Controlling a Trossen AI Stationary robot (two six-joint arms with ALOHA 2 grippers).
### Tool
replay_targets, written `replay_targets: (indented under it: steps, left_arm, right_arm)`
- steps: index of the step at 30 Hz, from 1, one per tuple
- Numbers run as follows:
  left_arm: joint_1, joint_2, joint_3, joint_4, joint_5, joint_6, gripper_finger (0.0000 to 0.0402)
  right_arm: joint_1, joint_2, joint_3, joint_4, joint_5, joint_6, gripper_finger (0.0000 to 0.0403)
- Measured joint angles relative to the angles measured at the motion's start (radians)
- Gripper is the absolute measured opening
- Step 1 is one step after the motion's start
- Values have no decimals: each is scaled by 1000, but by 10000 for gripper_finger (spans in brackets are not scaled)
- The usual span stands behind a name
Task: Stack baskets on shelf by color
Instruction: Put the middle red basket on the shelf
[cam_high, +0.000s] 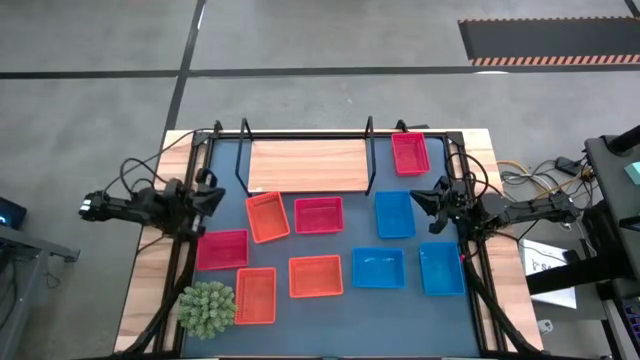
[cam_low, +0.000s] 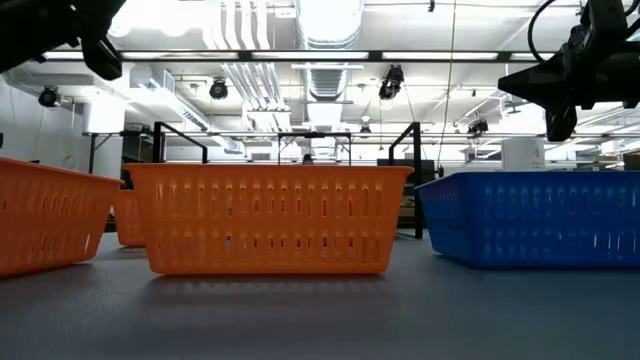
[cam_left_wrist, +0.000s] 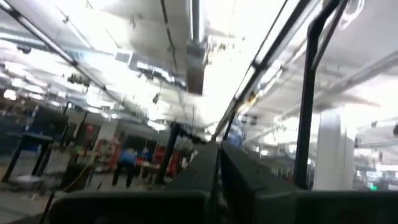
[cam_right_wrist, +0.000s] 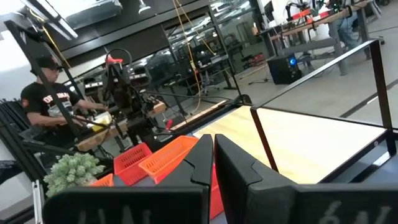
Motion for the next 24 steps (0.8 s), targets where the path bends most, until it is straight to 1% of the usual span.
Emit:
replay_targets:
  steps: [3,6,11,16,21,24]
  left_arm:
    - [0,0,0,23,-34,27,2]
    - [0,3,0,24,-39,28,2]
    - [0,3,0,24,-41,107,2]
    - [0,3,0,25,-41,156,2]
    - [0,3,0,25,-41,158,2]
    - [0,6,0,21,-41,158,2]
  right_arm:
    - [0,0,0,4,0,0,9]
    - [0,14,0,70,-16,-32,9]
    - [0,86,0,243,-116,-160,9]
    - [0,209,2,452,-212,-268,9]
    - [1,346,107,400,-231,-368,9]
    - [1,430,199,323,-276,-429,9]
